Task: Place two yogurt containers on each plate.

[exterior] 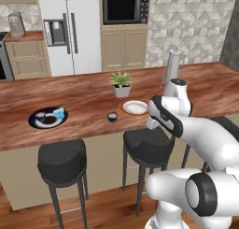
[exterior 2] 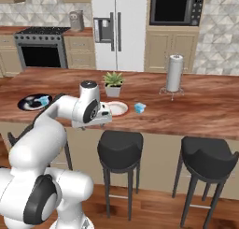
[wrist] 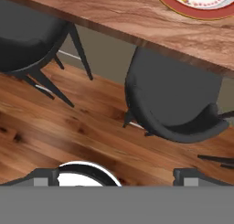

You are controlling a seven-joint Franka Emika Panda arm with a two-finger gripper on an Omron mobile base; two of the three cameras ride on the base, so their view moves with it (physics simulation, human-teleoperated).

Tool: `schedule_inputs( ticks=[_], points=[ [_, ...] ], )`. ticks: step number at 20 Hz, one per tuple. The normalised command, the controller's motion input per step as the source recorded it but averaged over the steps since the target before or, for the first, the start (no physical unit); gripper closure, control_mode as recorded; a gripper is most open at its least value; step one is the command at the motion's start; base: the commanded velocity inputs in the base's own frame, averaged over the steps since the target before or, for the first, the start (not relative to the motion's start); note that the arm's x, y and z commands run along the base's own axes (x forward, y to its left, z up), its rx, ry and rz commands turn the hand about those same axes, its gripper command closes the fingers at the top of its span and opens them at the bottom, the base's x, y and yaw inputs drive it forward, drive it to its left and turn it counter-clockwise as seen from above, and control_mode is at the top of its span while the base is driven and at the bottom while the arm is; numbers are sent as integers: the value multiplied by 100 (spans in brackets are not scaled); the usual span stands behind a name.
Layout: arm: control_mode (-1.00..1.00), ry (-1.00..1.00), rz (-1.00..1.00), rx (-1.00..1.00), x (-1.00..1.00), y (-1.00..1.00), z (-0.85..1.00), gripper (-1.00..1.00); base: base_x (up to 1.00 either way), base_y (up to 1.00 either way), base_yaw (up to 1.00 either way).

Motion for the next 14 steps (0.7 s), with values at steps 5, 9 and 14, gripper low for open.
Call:
schedule_inputs(
  ticks=[5, 9, 14],
  points=[
    [100, 0, 0, 0, 0, 0, 0, -100, 3, -81, -4],
    [100, 0, 0, 0, 0, 0, 0, -100, 31, -33, -1],
    [100, 0, 0, 0, 0, 0, 0, -100, 90, 1, 0]
  ],
)
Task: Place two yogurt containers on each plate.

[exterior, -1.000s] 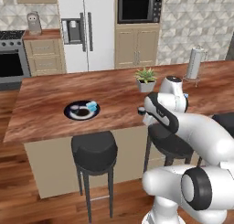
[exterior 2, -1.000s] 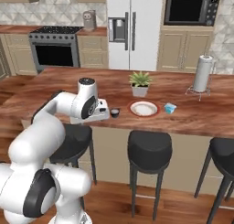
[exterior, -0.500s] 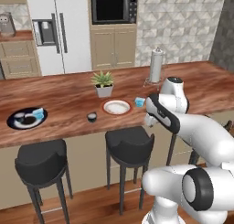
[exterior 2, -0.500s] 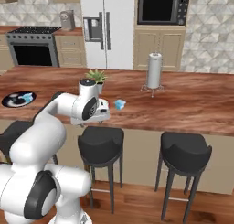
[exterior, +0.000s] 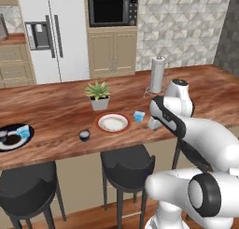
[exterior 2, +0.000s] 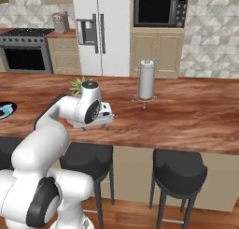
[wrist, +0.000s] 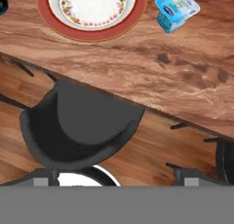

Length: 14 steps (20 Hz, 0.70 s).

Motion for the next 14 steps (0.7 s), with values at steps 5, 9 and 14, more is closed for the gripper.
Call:
schedule_inputs(
  ticks=[5, 9, 14],
  points=[
    [100, 0, 0, 0, 0, 0, 0, -100, 100, 29, 0],
    [100, 0, 0, 0, 0, 0, 0, -100, 100, 44, 0],
    [-100, 0, 0, 0, 12, 3, 0, -100, 69, 18, 0]
  ],
)
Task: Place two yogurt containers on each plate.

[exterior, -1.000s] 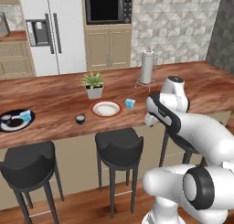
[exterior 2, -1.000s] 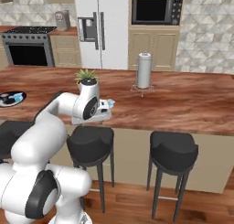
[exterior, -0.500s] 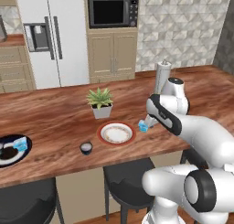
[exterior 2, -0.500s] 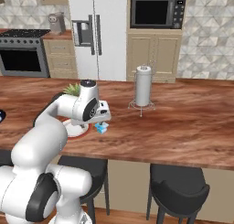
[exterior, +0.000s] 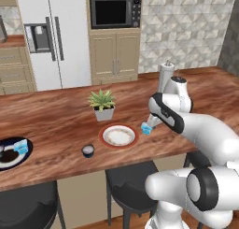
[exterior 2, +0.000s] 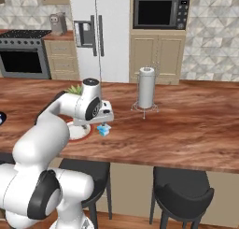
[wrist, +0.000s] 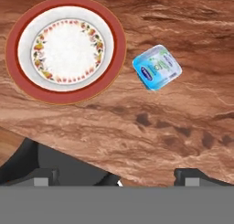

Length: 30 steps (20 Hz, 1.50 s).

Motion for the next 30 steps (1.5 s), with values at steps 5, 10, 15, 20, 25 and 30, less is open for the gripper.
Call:
schedule_inputs(
  ticks=[5, 10, 15, 20, 25, 30],
  points=[
    [-100, 4, 0, 0, 33, 32, -6, -100, 0, 0, 0],
    [-100, 0, -13, 0, 12, 7, -1, -100, 0, 0, 0],
    [-100, 0, -30, 0, 3, 0, -3, -100, 0, 0, 0],
    [-100, 0, -37, 2, 12, -7, -26, -100, 0, 0, 0],
    [-100, 1, -34, 10, 20, -5, -18, -100, 0, 0, 0],
    [-100, 7, -25, 18, 31, -13, -12, -100, 0, 0, 0]
  ],
)
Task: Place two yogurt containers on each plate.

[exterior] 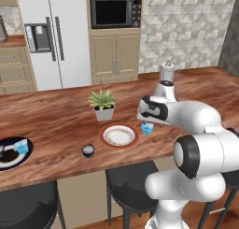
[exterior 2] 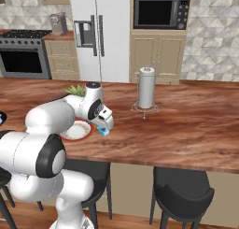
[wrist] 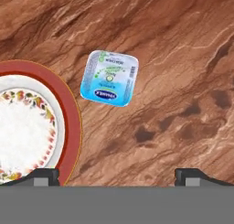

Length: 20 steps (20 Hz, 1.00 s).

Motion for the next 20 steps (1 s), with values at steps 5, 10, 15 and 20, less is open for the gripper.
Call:
schedule_inputs(
  ticks=[5, 10, 15, 20],
  points=[
    [-100, 4, -13, 10, 51, -16, -14, -100, 0, 0, 0],
    [-100, 4, 0, 0, 59, 0, -16, -100, 0, 0, 0],
    [-100, 2, 0, -2, 37, 0, -22, -100, 0, 0, 0],
    [-100, 1, 0, -2, 26, 0, -26, -100, 0, 0, 0]
  ],
)
